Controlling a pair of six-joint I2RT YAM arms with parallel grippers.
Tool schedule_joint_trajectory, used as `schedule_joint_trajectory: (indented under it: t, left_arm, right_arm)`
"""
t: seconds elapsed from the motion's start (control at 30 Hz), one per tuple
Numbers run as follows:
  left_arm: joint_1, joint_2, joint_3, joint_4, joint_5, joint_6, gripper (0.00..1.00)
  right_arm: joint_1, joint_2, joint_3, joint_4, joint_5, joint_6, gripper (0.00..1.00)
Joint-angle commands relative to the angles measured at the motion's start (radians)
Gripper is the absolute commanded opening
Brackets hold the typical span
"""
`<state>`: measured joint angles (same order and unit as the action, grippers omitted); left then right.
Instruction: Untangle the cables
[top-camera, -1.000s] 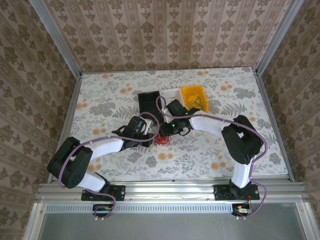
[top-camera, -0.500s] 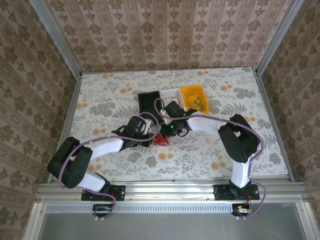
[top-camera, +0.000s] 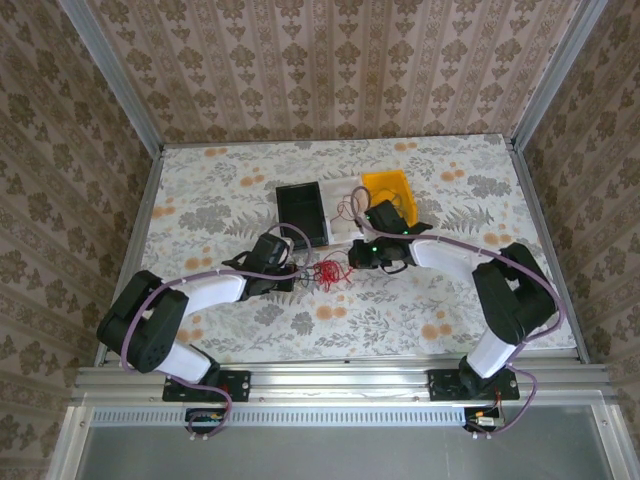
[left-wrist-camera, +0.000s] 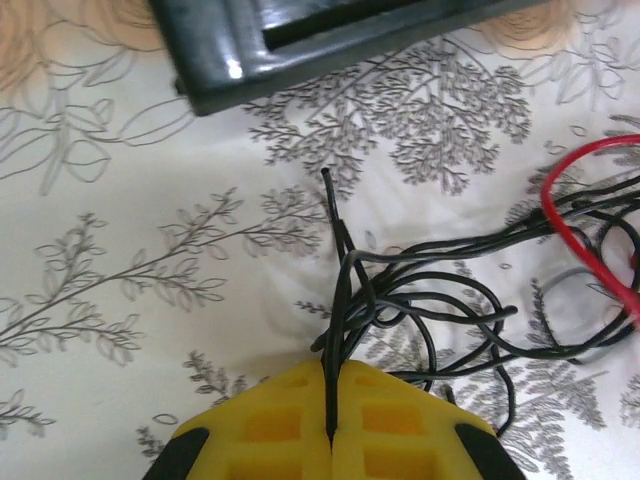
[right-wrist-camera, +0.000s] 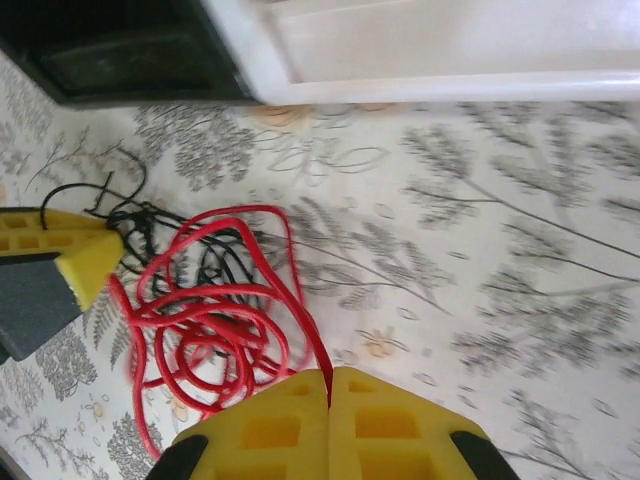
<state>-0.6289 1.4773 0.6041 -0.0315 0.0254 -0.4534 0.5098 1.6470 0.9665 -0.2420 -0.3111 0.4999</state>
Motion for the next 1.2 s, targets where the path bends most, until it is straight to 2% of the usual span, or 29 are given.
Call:
schedule_joint_trajectory:
  t: [0.0,0.37,0.47,0.57,0.73,0.8,0.87,0.93,1.07,1.17]
  left_arm:
    - [0.025,0.012,-0.027,-0.073,-0.097,-0.055,0.00]
    - [0.078,-0.029,-0.077,-0.146,-0.223,-0.173,0.00]
    - [0.083,-0.037,-0.083,-0.126,-0.196,-0.153,0.00]
    - [0.068,-0.045,-0.078,-0.064,-0.098,-0.074,0.00]
    - [0.038,-0.094,-0.068,0.001,0.051,0.032,0.00]
    - [0.034,-0.116,-0.046,-0.026,0.076,0.052,0.15]
    - [0.029,-0.148,-0.026,-0.052,0.075,0.068,0.35]
    - [0.025,-0.195,-0.018,-0.057,0.070,0.082,0.47]
    - [-0.012,-0.260,-0.004,-0.020,0.117,0.120,0.56]
    - [-0.065,-0.195,0.062,-0.017,0.198,0.153,0.57]
  right_arm:
    - [-0.052,-0.064,-0.057,0.000,0.074,0.076,0.03]
    - [-0.208,-0.203,-0.185,-0.071,0.312,0.209,0.01]
    - [-0.215,-0.201,-0.193,-0.059,0.282,0.198,0.02]
    - [-0.208,-0.194,-0.199,-0.001,0.181,0.170,0.03]
    - [-0.131,-0.187,-0.180,0.054,0.074,0.092,0.03]
    - [-0.100,-0.179,-0.178,0.086,0.016,0.079,0.03]
    - [-0.081,-0.166,-0.178,0.115,-0.036,0.081,0.03]
    - [-0.060,-0.150,-0.173,0.130,-0.062,0.081,0.03]
    - [-0.053,-0.117,-0.147,0.119,-0.071,0.074,0.04]
    - [-0.054,-0.092,-0.136,0.125,-0.095,0.074,0.04]
